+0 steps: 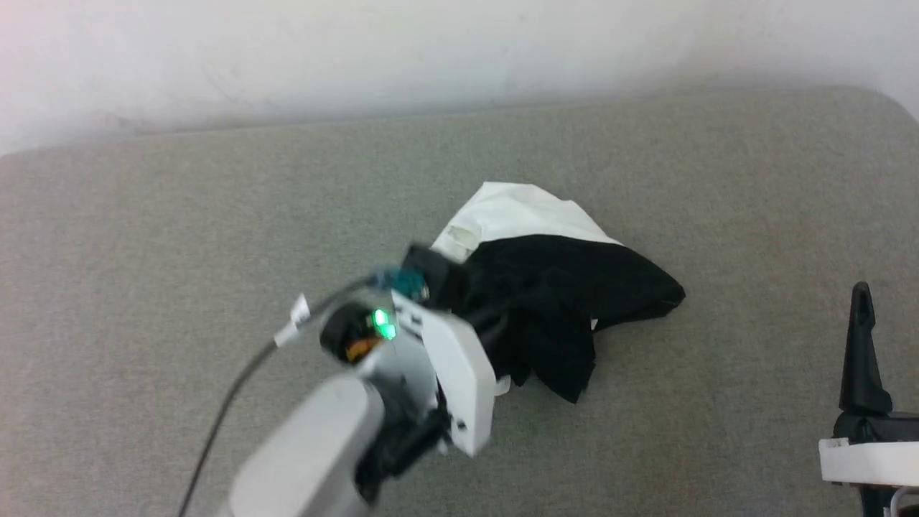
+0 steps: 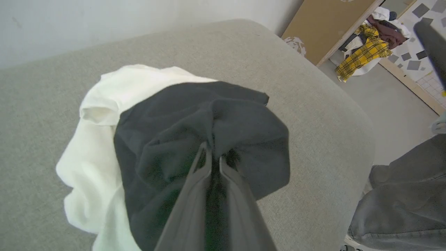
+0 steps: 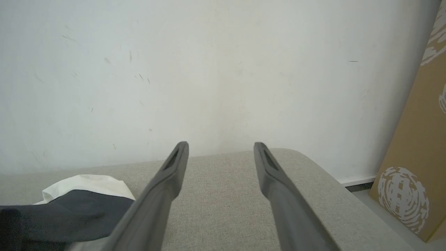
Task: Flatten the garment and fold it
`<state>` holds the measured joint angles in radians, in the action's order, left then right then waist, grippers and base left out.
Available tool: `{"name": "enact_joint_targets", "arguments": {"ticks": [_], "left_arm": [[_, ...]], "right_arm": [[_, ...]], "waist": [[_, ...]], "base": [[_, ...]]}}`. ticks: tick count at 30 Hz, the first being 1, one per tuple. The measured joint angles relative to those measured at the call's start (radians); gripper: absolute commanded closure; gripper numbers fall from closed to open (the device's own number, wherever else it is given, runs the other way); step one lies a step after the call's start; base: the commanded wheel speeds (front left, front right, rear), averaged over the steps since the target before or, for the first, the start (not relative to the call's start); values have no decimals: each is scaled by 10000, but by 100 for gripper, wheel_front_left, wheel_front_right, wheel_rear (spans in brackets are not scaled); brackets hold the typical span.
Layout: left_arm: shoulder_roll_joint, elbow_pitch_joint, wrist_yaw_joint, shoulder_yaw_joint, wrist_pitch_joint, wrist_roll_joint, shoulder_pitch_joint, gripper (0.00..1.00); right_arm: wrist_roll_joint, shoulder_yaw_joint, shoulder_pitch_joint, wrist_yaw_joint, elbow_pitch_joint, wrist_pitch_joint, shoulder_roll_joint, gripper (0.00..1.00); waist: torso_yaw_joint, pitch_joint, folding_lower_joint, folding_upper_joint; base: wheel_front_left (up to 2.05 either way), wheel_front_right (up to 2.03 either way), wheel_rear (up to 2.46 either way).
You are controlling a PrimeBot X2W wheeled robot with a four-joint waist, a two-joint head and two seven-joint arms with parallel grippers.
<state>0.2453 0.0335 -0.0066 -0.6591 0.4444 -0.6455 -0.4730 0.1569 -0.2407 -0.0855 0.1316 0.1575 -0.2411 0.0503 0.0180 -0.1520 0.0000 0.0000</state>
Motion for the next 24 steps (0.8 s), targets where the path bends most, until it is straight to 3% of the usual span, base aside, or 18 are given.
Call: {"name": "enact_joint_targets", "arguments": {"ticks": [6, 7, 8, 9, 16, 18, 24], "left_arm": [[-683, 1402, 284, -326, -932, 163, 755, 100], [-773, 1528, 301, -288, -1150, 188, 754, 83], [-899, 1613, 380, -174, -1430, 182, 753, 11], [-1014, 1649, 397, -82, -1661, 178, 733, 0], [-1072, 646, 399, 623, -2759, 140, 323, 0], [-803, -21, 491, 807, -2968, 278, 310, 0], [483, -1868, 1336, 1806, -3871, 1078, 783, 0]], "right_arm": [[-4, 86, 125, 0, 42, 19, 2, 0], [-2, 109, 160, 0, 25, 17, 0, 0], [-2, 115, 193, 0, 10, 19, -2, 0], [-2, 102, 200, 0, 2, 17, 0, 0], [-2, 31, 188, 0, -157, 15, 0, 0], [0, 0, 173, 0, -180, 15, 0, 0], [17, -73, -76, 0, -211, 27, 2, 0]], "waist": [[102, -435, 0, 0], [103, -489, 1, 0], [97, -532, 1, 0], [72, -551, 2, 0], [-156, -255, 0, 0], [-219, -87, 0, 0], [-429, 426, 0, 0]], "base": [[0, 0, 0], [0, 0, 0], [0, 0, 0], [0, 0, 0], [0, 0, 0], [0, 0, 0], [0, 0, 0]]}}
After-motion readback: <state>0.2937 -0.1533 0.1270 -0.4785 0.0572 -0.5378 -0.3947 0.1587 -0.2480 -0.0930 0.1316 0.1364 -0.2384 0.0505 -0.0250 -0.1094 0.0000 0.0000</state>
